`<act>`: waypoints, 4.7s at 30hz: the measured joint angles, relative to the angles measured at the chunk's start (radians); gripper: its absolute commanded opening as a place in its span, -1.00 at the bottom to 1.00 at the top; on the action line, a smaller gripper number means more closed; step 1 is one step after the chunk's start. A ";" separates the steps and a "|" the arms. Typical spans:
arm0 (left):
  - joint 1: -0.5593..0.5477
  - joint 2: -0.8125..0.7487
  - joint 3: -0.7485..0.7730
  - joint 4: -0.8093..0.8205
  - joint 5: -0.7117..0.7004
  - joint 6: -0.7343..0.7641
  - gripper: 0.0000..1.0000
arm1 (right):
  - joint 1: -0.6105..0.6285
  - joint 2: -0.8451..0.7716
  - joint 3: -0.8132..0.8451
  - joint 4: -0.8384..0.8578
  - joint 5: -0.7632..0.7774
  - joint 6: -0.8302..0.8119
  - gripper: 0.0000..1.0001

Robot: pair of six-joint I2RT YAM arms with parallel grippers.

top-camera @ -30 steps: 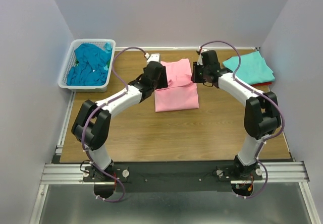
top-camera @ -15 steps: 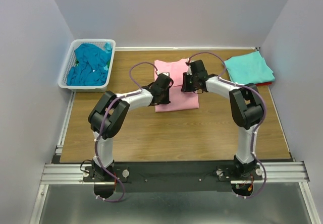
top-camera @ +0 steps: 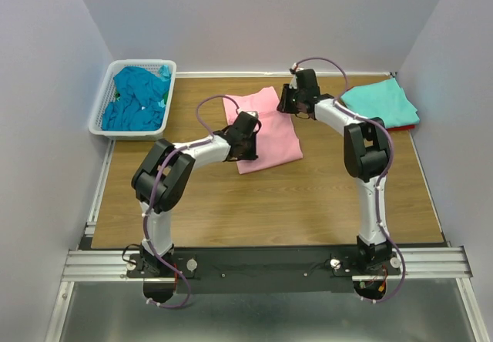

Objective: Fold and stack the t-shirts
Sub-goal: Fold the tshirt

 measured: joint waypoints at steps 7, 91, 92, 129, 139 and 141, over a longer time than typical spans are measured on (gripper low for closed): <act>0.012 -0.087 -0.086 -0.038 0.021 0.024 -0.56 | 0.005 -0.101 -0.146 0.014 -0.243 0.021 -0.32; 0.173 -0.425 -0.180 0.232 0.080 -0.056 0.40 | -0.174 -0.578 -0.679 0.182 -0.366 0.280 0.24; 0.160 -0.459 -0.193 0.225 0.062 -0.050 0.47 | -0.162 -0.616 -0.692 0.153 -0.322 0.259 0.24; -0.107 -0.469 -0.249 -0.145 -0.228 0.026 0.45 | 0.020 -0.660 -0.864 -0.243 0.154 0.135 -0.14; -0.117 -0.421 -0.219 -0.174 -0.220 0.025 0.45 | 0.042 -0.626 -0.837 -0.232 0.178 0.120 -0.38; -0.120 -0.412 -0.212 -0.177 -0.219 0.025 0.46 | 0.045 -0.618 -0.830 -0.230 0.178 0.114 -0.55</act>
